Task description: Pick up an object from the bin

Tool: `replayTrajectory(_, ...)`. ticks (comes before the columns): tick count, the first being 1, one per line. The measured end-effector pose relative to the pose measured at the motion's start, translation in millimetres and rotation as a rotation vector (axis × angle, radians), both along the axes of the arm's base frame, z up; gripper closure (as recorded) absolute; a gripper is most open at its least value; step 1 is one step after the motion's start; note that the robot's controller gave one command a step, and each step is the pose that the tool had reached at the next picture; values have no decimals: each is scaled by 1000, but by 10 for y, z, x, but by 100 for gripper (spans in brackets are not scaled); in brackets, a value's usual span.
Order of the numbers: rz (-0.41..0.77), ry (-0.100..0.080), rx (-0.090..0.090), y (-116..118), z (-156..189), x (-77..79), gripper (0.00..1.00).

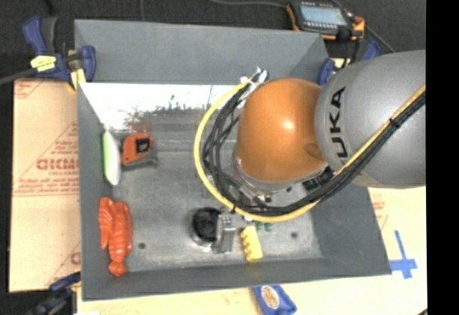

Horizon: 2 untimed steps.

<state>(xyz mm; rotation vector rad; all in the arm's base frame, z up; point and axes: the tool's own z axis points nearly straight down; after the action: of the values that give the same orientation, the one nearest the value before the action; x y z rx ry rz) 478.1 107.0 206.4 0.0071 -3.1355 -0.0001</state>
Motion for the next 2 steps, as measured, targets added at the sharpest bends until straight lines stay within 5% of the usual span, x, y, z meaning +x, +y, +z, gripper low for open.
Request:
replayTrajectory(1,-4,-8,1,-6,44,15,0)
replayTrajectory(2,61,-15,2,-204,-324,106,0)
